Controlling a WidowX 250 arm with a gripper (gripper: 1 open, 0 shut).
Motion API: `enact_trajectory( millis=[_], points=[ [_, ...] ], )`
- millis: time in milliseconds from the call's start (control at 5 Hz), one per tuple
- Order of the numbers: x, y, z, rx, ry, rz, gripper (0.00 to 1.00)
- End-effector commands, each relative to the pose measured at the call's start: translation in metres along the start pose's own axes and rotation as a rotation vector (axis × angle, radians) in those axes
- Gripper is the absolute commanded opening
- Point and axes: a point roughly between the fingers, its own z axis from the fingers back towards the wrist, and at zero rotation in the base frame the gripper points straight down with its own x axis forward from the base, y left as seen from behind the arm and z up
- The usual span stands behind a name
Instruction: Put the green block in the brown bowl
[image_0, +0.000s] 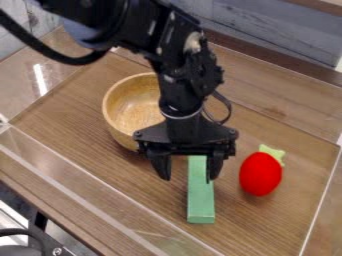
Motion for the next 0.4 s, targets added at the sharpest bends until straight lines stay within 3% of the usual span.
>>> enact_trajectory(
  millis=[0, 200],
  points=[
    [0.0038, -0.0041, -0.0055, -0.003, -0.014, -0.005, 1.0],
    [0.0025, -0.0034, -0.0151, 0.01, -0.006, -0.001, 1.0]
  ],
)
